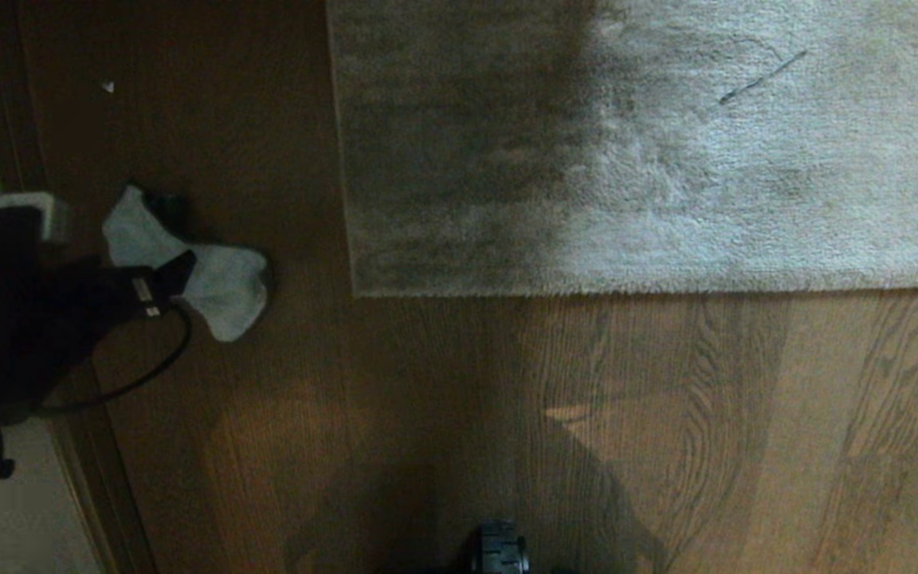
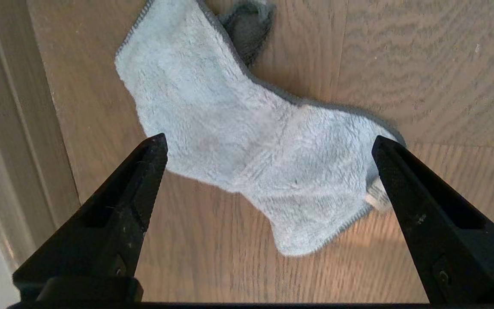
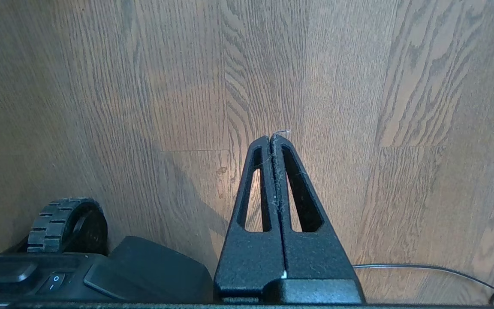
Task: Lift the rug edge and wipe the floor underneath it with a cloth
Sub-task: Pick up the rag
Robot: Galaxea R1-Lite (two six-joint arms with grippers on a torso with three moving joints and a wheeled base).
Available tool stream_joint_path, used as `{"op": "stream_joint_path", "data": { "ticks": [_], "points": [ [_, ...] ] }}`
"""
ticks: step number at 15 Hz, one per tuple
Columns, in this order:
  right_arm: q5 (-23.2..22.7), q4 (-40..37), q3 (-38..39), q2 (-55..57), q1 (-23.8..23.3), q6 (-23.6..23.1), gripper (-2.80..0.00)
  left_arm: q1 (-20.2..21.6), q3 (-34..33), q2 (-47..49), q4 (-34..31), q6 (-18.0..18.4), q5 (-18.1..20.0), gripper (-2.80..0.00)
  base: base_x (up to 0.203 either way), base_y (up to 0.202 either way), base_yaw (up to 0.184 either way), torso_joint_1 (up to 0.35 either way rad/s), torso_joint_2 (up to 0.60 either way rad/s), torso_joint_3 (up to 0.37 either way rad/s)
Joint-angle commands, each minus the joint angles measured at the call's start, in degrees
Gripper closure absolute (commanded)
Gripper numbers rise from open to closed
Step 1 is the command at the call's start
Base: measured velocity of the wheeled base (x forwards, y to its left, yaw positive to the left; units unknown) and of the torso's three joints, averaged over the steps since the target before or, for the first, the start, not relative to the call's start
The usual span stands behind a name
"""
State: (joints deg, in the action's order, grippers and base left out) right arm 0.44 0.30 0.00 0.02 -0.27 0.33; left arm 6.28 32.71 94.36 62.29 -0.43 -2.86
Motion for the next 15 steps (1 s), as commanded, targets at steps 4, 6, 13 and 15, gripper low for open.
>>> {"op": "stream_joint_path", "data": {
  "ticks": [4, 6, 13, 15],
  "points": [
    [0.0, 0.0, 0.0, 0.0, 0.0, 0.0, 0.0, 0.2, 1.0, 2.5, 1.3, 0.0, -0.2, -2.8, 0.0, 0.0, 0.0, 0.0, 0.0, 0.0],
    [0.0, 0.0, 0.0, 0.0, 0.0, 0.0, 0.0, 0.5, 1.2, 3.3, 1.5, 0.0, -0.2, -2.8, 0.0, 0.0, 0.0, 0.0, 0.0, 0.0],
    [0.0, 0.0, 0.0, 0.0, 0.0, 0.0, 0.0, 2.1, 1.5, 7.5, 7.1, 0.1, -0.3, -2.8, 0.0, 0.0, 0.0, 0.0, 0.0, 0.0],
    [0.0, 0.0, 0.0, 0.0, 0.0, 0.0, 0.0, 2.2, 2.1, 8.6, 9.0, 0.1, -0.4, -2.8, 0.0, 0.0, 0.0, 0.0, 0.0, 0.0]
  ]
}}
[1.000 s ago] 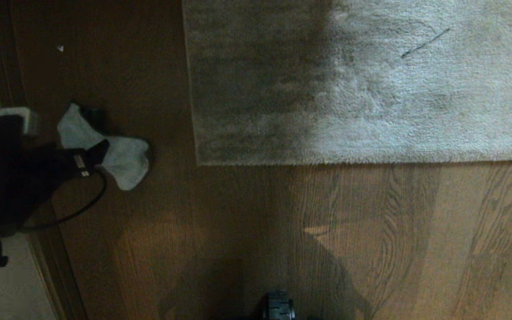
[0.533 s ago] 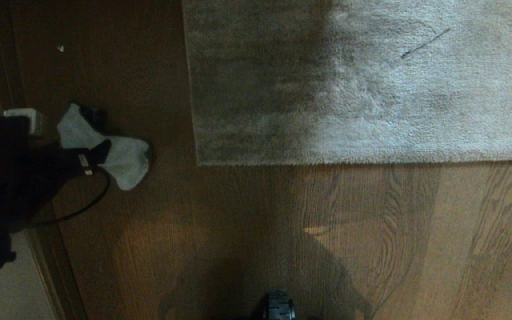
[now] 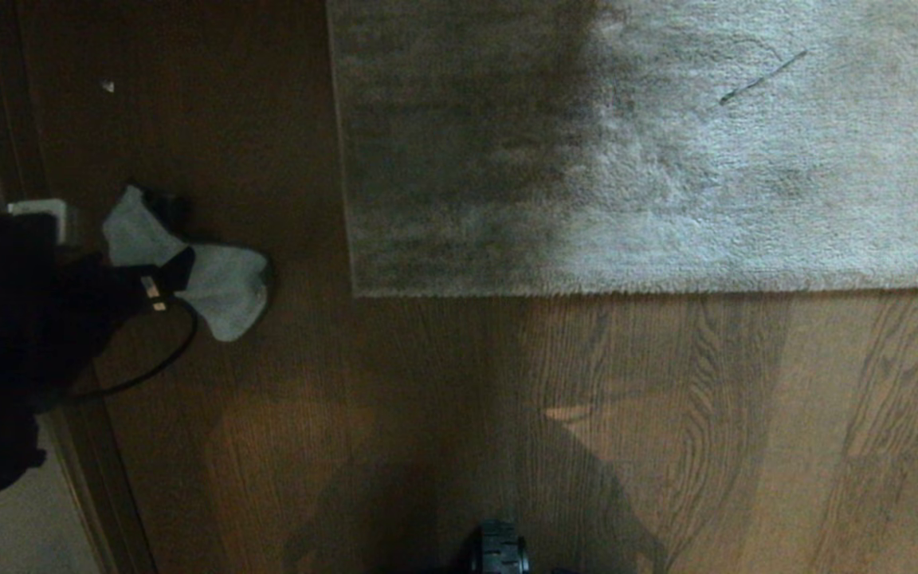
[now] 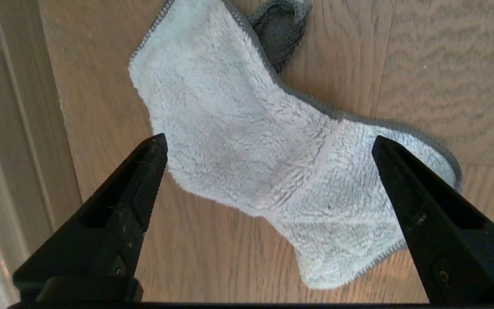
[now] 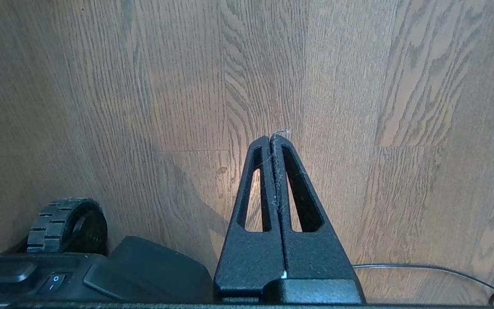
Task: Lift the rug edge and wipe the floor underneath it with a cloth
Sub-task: Pick up the rag
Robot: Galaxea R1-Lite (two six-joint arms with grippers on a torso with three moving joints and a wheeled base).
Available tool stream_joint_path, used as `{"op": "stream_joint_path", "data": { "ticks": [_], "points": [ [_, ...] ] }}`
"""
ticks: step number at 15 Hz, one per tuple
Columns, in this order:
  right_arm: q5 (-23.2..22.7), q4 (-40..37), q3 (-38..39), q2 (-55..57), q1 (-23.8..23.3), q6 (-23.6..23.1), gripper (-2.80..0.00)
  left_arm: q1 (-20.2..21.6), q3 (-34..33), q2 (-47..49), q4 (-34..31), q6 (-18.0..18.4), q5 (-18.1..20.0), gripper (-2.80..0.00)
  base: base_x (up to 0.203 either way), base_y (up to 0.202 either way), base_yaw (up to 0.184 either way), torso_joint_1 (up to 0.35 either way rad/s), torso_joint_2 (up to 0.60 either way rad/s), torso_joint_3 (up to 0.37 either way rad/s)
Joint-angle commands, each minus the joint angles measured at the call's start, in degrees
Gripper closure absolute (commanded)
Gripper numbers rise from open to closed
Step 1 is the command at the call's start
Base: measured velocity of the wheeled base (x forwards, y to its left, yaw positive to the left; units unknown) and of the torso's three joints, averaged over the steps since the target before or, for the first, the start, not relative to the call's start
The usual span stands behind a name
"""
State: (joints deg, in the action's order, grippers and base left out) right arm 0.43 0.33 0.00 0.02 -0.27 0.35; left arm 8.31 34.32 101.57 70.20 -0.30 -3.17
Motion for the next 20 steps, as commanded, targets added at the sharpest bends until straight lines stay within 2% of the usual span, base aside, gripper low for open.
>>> {"op": "stream_joint_path", "data": {
  "ticks": [1, 7, 20],
  "points": [
    [0.0, 0.0, 0.0, 0.0, 0.0, 0.0, 0.0, 0.1, 0.6, 1.9, 1.5, 0.0, -0.1, -2.8, 0.0, 0.0, 0.0, 0.0, 0.0, 0.0],
    [0.0, 0.0, 0.0, 0.0, 0.0, 0.0, 0.0, 0.1, 1.0, 4.9, 6.2, 0.0, -0.1, -2.8, 0.0, 0.0, 0.0, 0.0, 0.0, 0.0],
    [0.0, 0.0, 0.0, 0.0, 0.0, 0.0, 0.0, -0.4, 0.8, 8.5, 9.0, 0.0, -0.1, -2.8, 0.0, 0.0, 0.0, 0.0, 0.0, 0.0]
  ]
}}
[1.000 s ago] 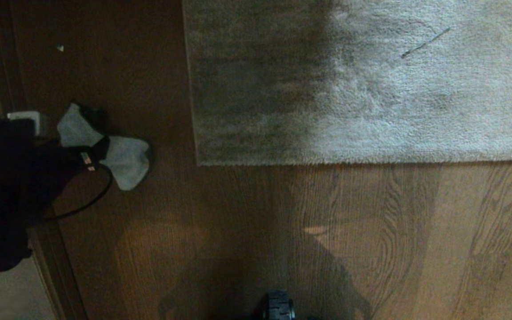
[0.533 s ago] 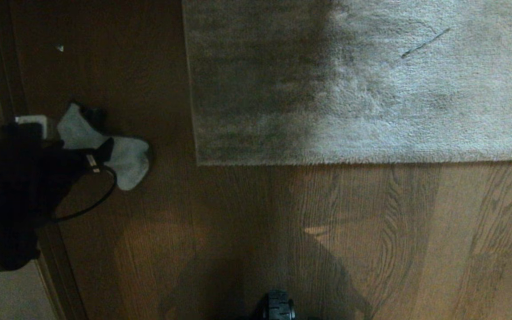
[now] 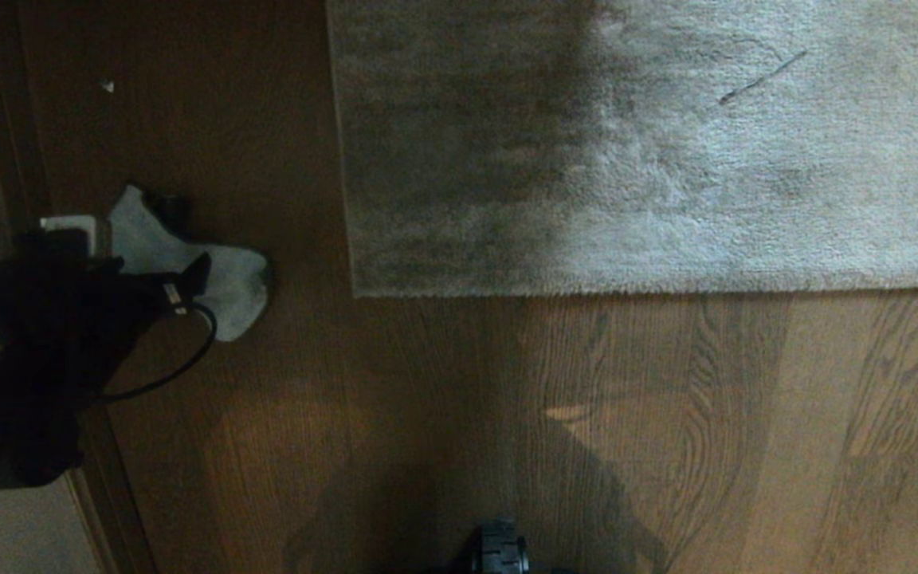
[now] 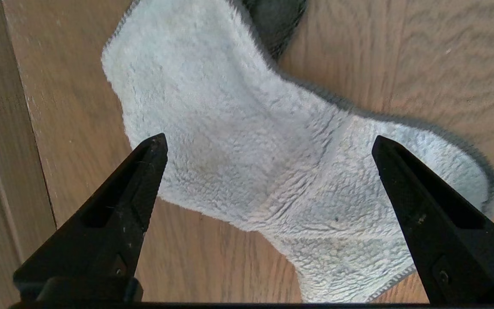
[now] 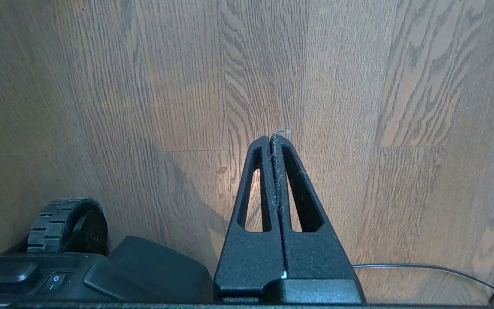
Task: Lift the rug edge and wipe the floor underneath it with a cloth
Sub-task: Pick up the rag
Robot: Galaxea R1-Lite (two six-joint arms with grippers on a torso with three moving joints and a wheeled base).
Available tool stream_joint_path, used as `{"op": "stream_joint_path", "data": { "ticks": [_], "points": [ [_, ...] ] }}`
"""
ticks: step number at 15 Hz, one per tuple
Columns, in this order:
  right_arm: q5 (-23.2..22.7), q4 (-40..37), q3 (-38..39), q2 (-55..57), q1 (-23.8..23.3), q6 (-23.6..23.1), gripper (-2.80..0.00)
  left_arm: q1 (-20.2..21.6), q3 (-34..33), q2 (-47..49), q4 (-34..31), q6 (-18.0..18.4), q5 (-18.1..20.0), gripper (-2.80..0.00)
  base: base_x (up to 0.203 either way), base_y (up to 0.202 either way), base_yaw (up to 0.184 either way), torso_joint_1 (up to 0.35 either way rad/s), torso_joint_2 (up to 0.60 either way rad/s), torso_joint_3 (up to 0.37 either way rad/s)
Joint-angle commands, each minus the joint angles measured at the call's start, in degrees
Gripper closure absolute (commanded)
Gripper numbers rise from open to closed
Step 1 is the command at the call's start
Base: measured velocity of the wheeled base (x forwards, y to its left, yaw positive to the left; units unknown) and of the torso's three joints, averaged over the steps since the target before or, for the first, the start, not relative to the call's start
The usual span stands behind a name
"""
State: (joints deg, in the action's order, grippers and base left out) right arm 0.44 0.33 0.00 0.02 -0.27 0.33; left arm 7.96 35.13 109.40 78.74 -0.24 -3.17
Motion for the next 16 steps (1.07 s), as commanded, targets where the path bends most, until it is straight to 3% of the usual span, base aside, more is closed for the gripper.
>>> {"op": "stream_joint_path", "data": {
  "ticks": [1, 16],
  "points": [
    [0.0, 0.0, 0.0, 0.0, 0.0, 0.0, 0.0, -0.1, 0.0, 0.7, 0.4, 0.0, -0.1, -2.8, 0.0, 0.0, 0.0, 0.0, 0.0, 0.0],
    [0.0, 0.0, 0.0, 0.0, 0.0, 0.0, 0.0, 0.0, -0.2, 3.6, 3.7, 0.0, -0.2, -2.8, 0.0, 0.0, 0.0, 0.0, 0.0, 0.0]
  ]
}}
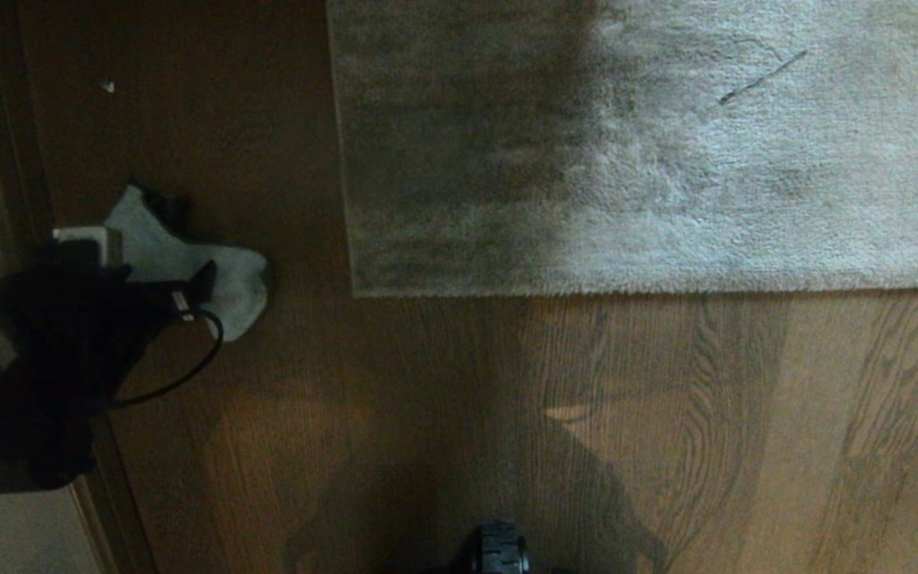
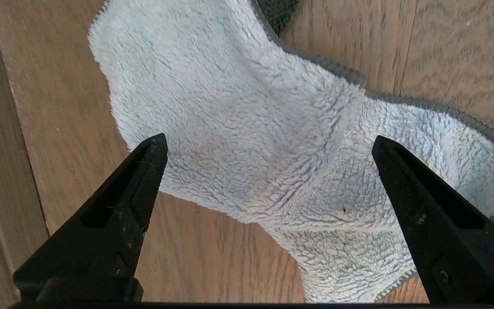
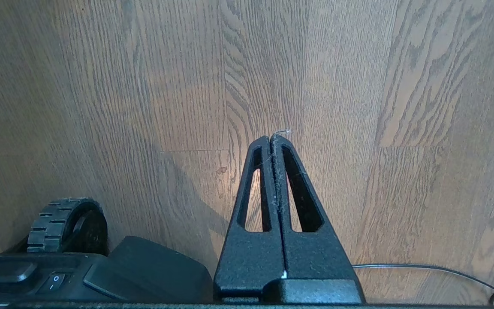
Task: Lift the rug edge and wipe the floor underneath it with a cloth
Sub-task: Pick up the rag
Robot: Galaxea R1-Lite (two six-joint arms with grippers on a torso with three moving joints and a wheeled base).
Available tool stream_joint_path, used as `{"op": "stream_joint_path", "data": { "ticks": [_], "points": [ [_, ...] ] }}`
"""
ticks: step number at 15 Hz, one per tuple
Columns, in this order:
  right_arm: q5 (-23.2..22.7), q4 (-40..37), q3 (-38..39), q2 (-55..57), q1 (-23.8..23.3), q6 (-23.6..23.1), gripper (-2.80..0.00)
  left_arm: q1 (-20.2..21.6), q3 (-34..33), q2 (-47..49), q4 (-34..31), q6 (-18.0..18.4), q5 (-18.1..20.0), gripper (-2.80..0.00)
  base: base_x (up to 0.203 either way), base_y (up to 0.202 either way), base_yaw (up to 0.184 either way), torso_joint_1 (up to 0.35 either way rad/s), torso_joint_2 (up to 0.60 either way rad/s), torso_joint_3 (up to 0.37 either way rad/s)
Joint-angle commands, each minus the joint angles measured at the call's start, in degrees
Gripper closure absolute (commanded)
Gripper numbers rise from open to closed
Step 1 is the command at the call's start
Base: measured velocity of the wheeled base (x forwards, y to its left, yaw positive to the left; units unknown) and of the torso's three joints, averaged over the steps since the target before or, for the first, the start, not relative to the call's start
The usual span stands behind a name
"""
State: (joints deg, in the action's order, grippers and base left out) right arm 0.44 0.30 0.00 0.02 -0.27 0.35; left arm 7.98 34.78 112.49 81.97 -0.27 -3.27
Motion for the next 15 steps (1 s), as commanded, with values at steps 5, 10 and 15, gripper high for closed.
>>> {"op": "stream_joint_path", "data": {
  "ticks": [5, 10, 15],
  "points": [
    [0.0, 0.0, 0.0, 0.0, 0.0, 0.0, 0.0, 0.0, 0.5, 1.1, 0.6, 0.0, -0.1, -2.8, 0.0, 0.0, 0.0, 0.0, 0.0, 0.0],
    [0.0, 0.0, 0.0, 0.0, 0.0, 0.0, 0.0, 0.0, 2.0, 2.2, 0.6, 0.0, -0.2, -2.8, 0.0, 0.0, 0.0, 0.0, 0.0, 0.0],
    [0.0, 0.0, 0.0, 0.0, 0.0, 0.0, 0.0, -0.1, 3.6, 3.1, 0.6, 0.1, -0.2, -2.8, 0.0, 0.0, 0.0, 0.0, 0.0, 0.0]
  ]
}}
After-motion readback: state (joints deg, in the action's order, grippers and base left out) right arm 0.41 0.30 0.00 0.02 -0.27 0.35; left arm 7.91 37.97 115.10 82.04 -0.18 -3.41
